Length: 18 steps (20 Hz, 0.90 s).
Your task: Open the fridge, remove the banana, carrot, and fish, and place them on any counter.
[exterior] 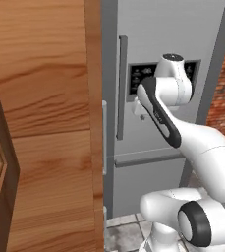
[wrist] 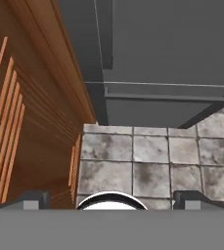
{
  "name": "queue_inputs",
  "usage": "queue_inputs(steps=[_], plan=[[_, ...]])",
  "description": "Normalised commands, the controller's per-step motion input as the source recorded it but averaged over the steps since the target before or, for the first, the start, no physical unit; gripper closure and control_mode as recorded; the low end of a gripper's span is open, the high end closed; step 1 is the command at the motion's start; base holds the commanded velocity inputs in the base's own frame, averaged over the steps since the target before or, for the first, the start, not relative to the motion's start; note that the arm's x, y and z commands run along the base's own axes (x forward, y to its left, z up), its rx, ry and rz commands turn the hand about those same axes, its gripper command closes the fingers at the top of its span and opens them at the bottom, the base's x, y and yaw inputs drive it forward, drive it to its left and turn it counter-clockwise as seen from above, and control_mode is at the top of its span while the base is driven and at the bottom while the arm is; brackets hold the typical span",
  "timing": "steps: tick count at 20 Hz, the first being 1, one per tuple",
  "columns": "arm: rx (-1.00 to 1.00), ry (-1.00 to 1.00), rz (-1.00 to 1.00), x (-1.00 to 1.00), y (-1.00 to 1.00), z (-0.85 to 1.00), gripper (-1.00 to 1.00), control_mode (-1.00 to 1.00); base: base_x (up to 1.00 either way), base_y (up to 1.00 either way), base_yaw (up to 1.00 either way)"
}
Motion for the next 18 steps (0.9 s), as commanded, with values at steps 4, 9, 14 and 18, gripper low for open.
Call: queue_inputs(steps=[4, 9, 14, 18], plan=[[0.0, -0.19, 0.0, 0.73, 0.13, 0.0, -1.0, -1.0, 0.0, 0.0, 0.0], [0.0, -0.21, 0.0, 0.91, 0.3, 0.0, -1.0, -1.0, 0.0, 0.0, 0.0], [0.0, -0.18, 0.0, 0.75, 0.33, -0.01, -1.0, -1.0, 0.0, 0.0, 0.0], [0.0, -0.06, -0.05, 0.53, 0.0, 0.0, -1.0, -1.0, 0.0, 0.0, 0.0]])
